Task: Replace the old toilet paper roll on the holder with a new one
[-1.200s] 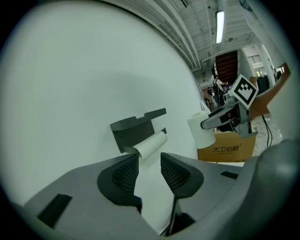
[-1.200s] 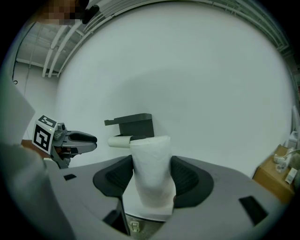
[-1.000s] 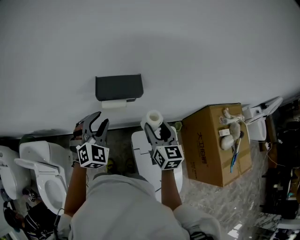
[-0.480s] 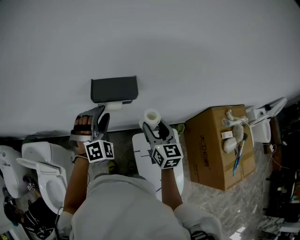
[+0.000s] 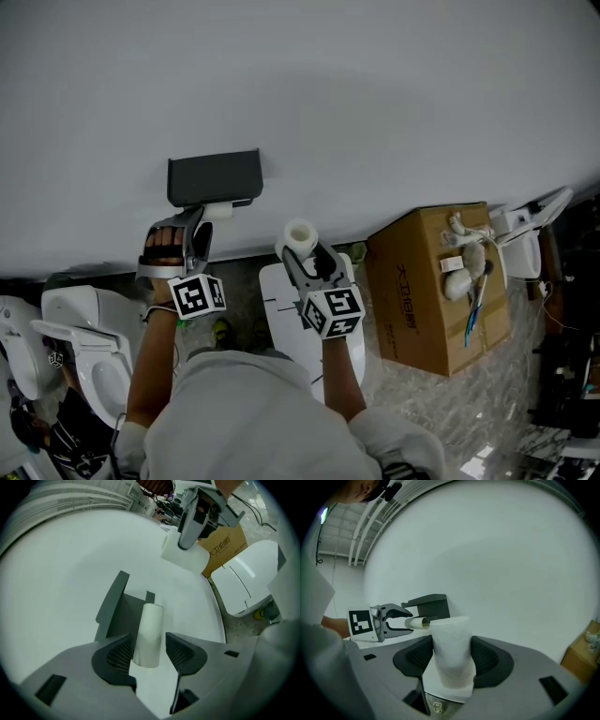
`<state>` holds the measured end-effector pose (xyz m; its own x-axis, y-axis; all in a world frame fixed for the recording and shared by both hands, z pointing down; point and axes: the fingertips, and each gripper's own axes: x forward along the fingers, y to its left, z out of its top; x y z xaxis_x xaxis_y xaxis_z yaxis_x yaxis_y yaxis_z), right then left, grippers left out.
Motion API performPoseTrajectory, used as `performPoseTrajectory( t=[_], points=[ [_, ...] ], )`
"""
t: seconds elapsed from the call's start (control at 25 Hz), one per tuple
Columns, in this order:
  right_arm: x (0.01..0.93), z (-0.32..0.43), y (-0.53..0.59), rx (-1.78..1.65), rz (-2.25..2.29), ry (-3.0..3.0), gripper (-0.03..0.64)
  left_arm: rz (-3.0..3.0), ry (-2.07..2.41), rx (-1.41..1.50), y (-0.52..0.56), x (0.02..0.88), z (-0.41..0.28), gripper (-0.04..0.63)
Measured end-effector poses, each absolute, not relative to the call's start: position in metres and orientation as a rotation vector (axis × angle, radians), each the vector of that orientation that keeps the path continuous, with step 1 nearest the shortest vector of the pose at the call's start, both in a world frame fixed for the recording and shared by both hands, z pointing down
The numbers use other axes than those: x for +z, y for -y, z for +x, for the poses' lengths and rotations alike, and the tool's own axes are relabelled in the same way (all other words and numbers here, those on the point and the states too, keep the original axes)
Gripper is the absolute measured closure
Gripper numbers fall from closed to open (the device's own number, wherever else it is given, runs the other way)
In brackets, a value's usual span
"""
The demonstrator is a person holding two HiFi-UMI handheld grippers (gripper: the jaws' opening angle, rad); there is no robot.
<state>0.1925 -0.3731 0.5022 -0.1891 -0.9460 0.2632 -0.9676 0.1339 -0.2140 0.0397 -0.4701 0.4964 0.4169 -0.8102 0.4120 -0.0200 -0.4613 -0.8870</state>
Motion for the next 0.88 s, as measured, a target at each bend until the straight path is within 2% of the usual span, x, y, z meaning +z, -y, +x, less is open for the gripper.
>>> performPoseTrajectory(
  t=[0.4,0.88],
  points=[
    [0.509,0.215,0.361,0.545,1.995,2.278,0.354,-1.699,-0.706,-1.187,0.480,0.502,0.051,0.393],
    [0.512,0.246,0.349,0.561,2.043,2.255,0.354,-1.722,-0.668,-1.149,0.474,0.504,0.097,0.397]
  ],
)
